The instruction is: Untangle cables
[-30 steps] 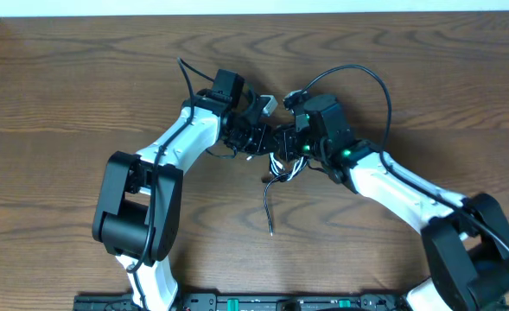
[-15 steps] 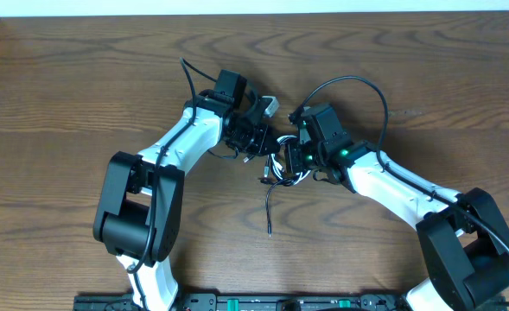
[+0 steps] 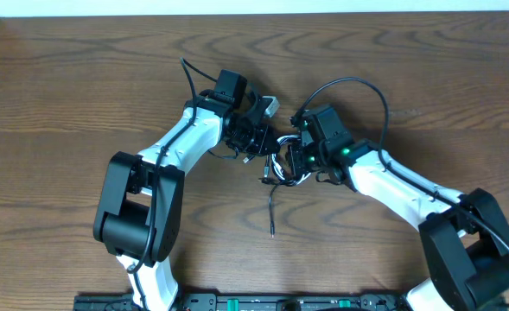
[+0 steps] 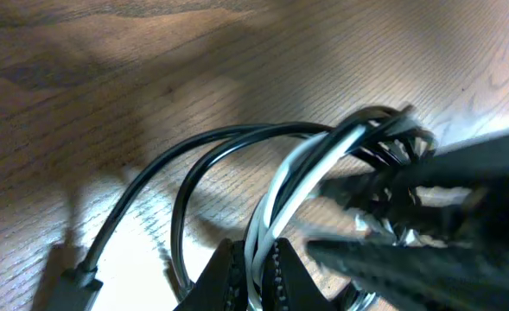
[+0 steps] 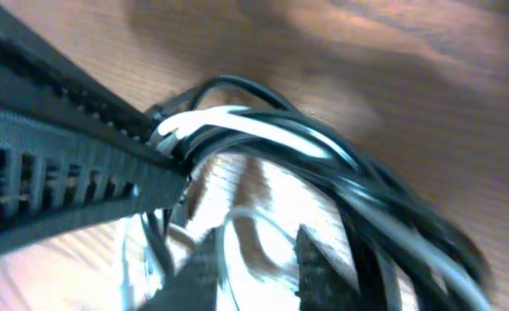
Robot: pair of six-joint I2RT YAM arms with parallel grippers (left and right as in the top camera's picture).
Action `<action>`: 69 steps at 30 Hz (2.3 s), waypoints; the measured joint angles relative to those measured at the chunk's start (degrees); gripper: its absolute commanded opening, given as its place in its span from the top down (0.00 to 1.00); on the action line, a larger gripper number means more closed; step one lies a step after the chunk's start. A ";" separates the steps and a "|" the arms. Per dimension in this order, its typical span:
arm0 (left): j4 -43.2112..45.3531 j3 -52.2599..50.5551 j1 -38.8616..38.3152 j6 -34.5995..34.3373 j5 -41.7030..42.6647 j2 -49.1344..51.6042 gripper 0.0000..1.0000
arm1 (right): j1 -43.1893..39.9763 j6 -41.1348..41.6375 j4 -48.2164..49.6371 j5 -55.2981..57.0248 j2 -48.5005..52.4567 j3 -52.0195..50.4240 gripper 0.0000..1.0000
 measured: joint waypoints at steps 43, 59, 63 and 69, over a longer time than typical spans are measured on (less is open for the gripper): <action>0.02 0.00 0.55 0.00 1.79 0.00 0.92 | -2.64 -0.13 -9.86 -6.95 2.73 3.32 0.99; 0.02 0.00 0.55 0.46 1.81 0.00 0.93 | -9.42 -0.17 -6.88 -12.94 -1.68 6.60 0.99; 0.04 0.00 0.55 0.66 1.81 0.00 0.93 | -12.39 -0.20 -10.10 -13.90 -6.01 7.45 0.99; -0.04 0.00 0.61 1.25 1.92 0.00 0.92 | -13.64 -0.20 -17.14 -6.67 -6.47 7.63 0.99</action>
